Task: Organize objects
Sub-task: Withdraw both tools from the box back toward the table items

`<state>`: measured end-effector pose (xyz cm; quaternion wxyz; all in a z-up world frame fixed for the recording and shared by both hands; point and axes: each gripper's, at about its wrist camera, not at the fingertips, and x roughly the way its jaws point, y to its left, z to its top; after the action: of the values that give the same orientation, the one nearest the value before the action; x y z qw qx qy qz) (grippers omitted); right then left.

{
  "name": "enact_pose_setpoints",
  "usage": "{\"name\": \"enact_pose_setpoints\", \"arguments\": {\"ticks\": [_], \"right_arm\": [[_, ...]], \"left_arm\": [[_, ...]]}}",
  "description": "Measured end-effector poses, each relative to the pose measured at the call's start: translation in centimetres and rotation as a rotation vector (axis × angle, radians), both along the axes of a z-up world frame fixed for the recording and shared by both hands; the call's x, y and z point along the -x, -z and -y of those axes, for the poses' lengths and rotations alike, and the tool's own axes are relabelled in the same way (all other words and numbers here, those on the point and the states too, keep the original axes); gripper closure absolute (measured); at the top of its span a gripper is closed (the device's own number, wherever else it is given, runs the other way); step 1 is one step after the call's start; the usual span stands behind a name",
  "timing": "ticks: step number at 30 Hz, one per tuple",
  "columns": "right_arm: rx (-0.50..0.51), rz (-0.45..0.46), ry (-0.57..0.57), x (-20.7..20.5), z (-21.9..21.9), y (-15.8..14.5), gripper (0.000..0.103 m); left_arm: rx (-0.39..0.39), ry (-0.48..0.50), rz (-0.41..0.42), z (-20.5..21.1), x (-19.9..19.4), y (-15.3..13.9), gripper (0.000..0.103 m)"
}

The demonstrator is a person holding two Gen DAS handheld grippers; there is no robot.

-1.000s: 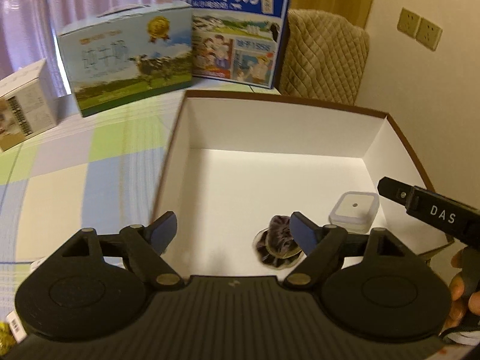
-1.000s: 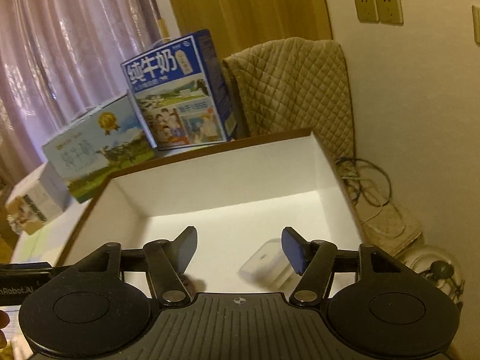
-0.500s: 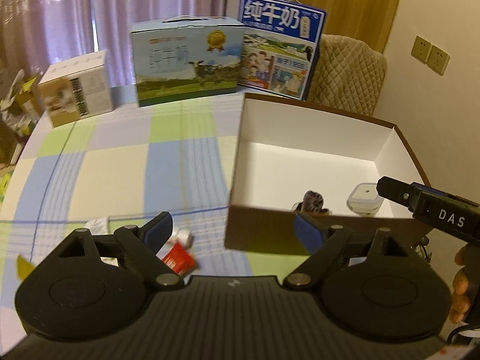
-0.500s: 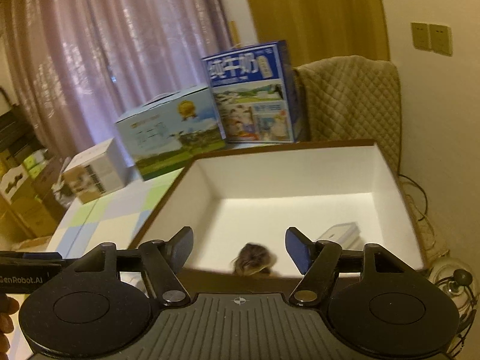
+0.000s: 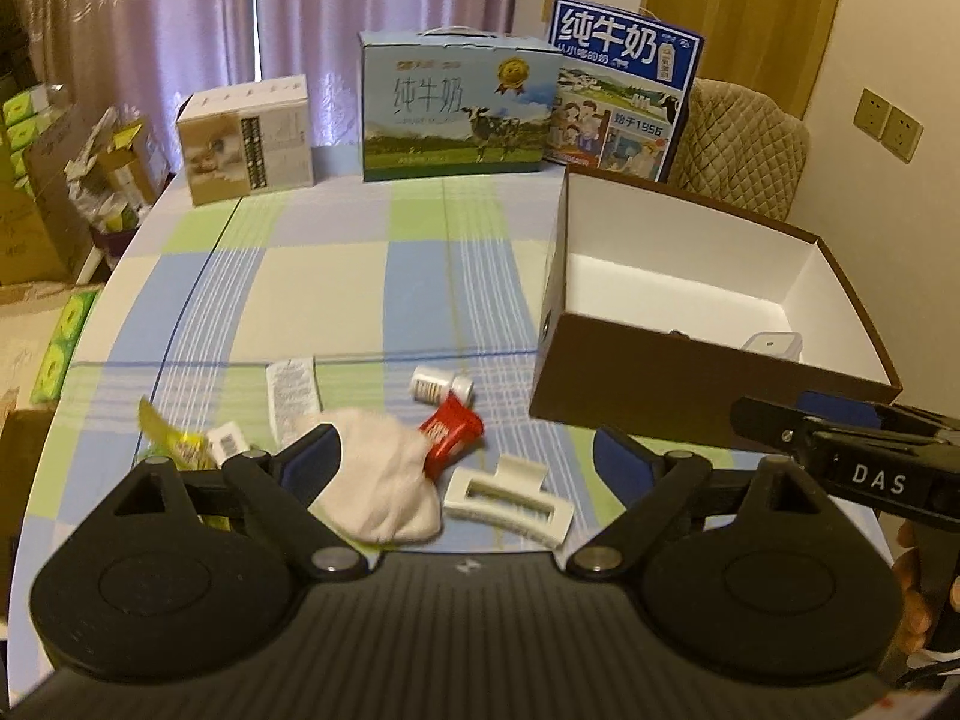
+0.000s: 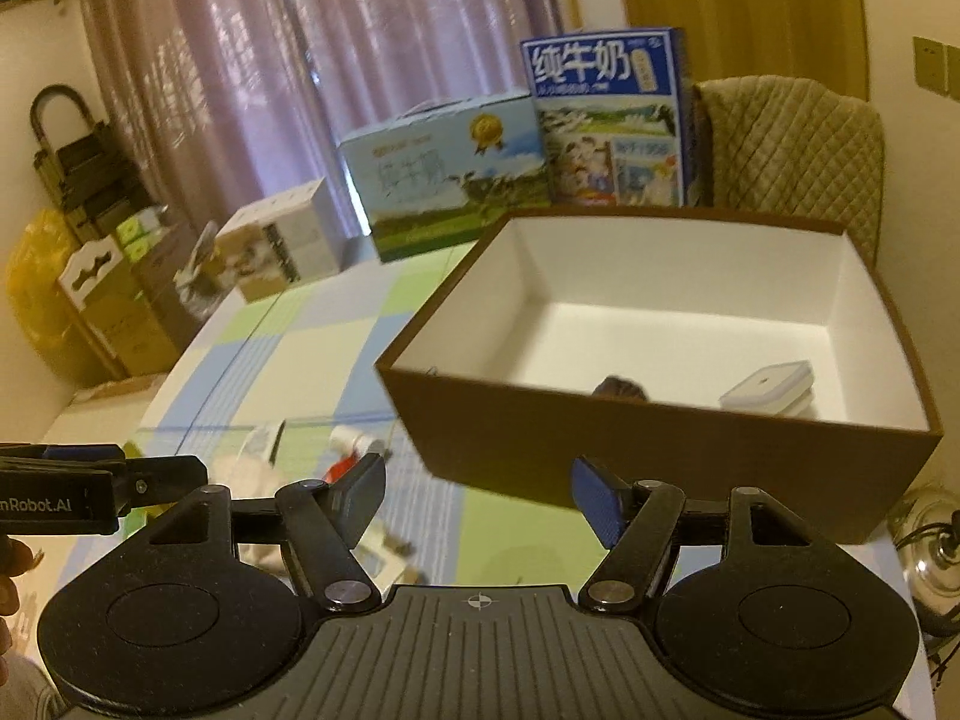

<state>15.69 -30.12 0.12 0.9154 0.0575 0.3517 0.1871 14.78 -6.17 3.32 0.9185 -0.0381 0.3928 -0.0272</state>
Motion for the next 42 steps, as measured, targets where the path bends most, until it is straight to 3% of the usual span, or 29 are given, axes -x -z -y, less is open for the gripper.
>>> {"name": "enact_pose_setpoints", "arguments": {"ticks": [15, 29, 42], "right_arm": [[0.057, -0.039, -0.104, 1.2, -3.0, 1.9, 0.037], [0.05, -0.09, -0.146, 1.0, -4.3, 4.2, 0.037], [0.078, -0.082, -0.229, 0.3, -7.1, 6.1, 0.037]], "left_arm": [[0.001, -0.049, -0.057, -2.2, 2.7, 2.6, 0.014], [-0.019, -0.098, -0.089, -5.7, 5.7, 5.0, 0.014], [0.012, -0.173, -0.094, -8.5, 6.0, 5.9, 0.015]]}}
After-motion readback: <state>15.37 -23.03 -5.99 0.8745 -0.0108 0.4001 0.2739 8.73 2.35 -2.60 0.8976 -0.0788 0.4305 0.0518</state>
